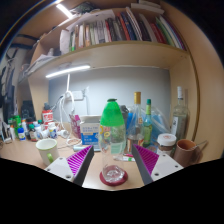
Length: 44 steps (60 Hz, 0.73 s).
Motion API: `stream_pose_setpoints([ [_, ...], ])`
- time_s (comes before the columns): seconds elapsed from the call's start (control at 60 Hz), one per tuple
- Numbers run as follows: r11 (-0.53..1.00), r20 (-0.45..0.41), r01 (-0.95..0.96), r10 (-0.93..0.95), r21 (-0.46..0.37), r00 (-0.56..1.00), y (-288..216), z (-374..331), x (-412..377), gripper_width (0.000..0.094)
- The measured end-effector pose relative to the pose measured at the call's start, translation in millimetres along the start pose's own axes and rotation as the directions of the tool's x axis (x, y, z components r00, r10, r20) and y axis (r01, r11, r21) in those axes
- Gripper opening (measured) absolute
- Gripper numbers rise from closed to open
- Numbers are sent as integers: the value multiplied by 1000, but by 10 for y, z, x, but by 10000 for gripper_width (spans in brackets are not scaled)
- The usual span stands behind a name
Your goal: Pour water
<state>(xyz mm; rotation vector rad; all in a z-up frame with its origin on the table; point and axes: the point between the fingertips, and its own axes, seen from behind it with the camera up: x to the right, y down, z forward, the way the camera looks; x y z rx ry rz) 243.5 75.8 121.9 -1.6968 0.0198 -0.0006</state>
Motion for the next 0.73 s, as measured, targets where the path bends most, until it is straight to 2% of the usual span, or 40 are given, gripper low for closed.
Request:
stream_pose_setpoints([
  [0.1,999,9,23,-23,-24,1000,43,-403,-55,840],
  [0.317,999,31,40,-40,-14,999,122,-1536,-282,850],
  [0.517,999,38,13,-14,30,999,221,-2447,-404,850],
  [0.733,998,36,-40,38,53,999,290,-3096,-426,852],
])
